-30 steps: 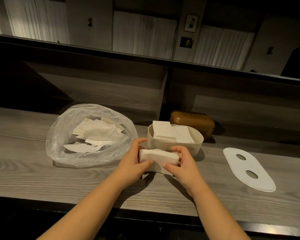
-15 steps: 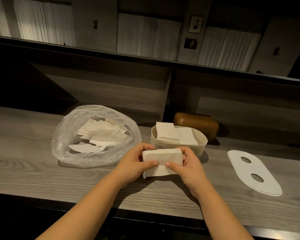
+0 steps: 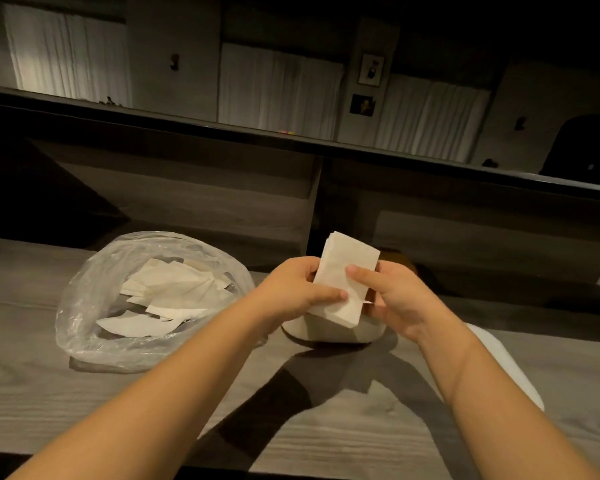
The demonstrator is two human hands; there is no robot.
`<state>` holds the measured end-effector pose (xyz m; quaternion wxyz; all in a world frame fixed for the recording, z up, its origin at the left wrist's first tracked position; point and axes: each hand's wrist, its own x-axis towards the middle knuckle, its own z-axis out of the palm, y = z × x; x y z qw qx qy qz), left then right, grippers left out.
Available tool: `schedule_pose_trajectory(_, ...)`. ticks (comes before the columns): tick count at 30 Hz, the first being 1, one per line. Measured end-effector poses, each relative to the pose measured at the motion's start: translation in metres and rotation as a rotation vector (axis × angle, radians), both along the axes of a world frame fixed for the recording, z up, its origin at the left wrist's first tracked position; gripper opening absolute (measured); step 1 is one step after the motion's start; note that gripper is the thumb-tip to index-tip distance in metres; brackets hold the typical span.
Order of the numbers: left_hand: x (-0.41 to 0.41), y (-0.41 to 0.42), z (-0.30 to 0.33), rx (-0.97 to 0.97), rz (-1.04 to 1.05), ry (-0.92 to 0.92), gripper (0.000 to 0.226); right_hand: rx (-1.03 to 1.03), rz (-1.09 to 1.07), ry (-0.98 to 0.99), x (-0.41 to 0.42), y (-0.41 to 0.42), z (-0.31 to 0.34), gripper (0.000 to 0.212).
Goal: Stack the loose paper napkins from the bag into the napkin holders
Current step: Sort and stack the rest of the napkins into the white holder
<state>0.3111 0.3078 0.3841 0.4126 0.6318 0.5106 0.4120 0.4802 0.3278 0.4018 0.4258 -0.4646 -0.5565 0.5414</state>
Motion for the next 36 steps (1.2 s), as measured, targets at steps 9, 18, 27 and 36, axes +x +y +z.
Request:
schedule_pose_trajectory(9, 0.002, 0.045, 0.000, 0.258, 0.255, 0.489, 0.033, -0.118, -0.191, -0.326, 0.038, 0.069, 0.006, 0.041)
schedule_pose_trajectory(18, 0.004, 0.053, -0.028, 0.108, 0.100, 0.896, 0.050, 0.011, -0.034, -0.853, 0.005, 0.091, -0.018, 0.043)
schedule_pose_trajectory(27, 0.004, 0.056, -0.038, 0.126, 0.097, 0.883, 0.050, 0.308, 0.232, -1.170, -0.012, 0.071, -0.043, 0.067)
schedule_pose_trajectory(36, -0.016, 0.025, -0.015, 0.554, 0.244, 0.442, 0.043, 0.896, -0.068, -0.702, -0.059, 0.033, -0.015, 0.022)
